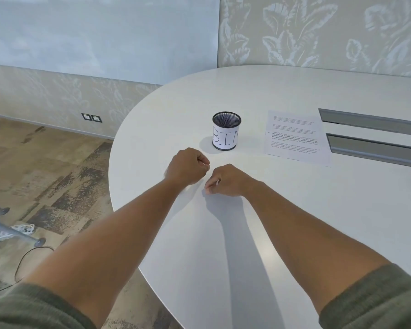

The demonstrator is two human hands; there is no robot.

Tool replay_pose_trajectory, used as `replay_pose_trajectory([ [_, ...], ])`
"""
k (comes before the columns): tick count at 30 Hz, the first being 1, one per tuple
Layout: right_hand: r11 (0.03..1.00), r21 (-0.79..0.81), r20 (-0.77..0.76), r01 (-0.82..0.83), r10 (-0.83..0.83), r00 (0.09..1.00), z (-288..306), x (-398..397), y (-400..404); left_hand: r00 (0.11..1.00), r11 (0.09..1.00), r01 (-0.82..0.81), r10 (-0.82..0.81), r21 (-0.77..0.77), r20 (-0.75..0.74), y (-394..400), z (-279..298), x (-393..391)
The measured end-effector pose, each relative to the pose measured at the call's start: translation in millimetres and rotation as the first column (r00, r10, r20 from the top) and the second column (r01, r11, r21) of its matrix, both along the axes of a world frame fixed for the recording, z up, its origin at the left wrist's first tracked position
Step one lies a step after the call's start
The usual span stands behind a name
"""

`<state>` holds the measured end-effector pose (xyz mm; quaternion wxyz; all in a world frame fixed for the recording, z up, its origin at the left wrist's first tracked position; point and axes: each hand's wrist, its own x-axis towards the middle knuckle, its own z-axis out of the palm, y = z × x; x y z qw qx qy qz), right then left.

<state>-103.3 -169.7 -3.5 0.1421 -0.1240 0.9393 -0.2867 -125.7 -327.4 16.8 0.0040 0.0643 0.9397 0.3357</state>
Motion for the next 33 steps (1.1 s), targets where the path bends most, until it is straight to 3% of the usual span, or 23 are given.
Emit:
replay_pose_trajectory([
  [7, 0.983, 0.176, -0.113, 0.044, -0.024, 0.993, 0, 7, -17, 0.998, 0.999, -0.051, 0.051, -0.001, -0.033, -2, 1, 11],
  [13, 0.973, 0.21, -0.16, 0.093, -0.06, 0.985, 2, 8, -16, 0.997, 0.997, -0.067, 0.066, -0.024, -0.03, 1, -4, 18],
  [20, 0.98, 0.127, -0.149, 0.151, -0.132, 0.98, -5, 6, 9, 1.0, 0.999, -0.021, 0.022, -0.05, 0.014, 6, -19, 21],
  [25, 0.96, -0.135, -0.066, 0.244, -0.254, 0.965, -12, 3, 18, 0.999, 0.996, -0.018, 0.021, -0.085, 0.03, 11, -31, 21],
  [33, 0.945, -0.18, -0.007, 0.271, -0.277, 0.961, -9, -2, 23, 0.999, 0.999, -0.016, 0.018, -0.05, 0.05, 14, -34, 22],
])
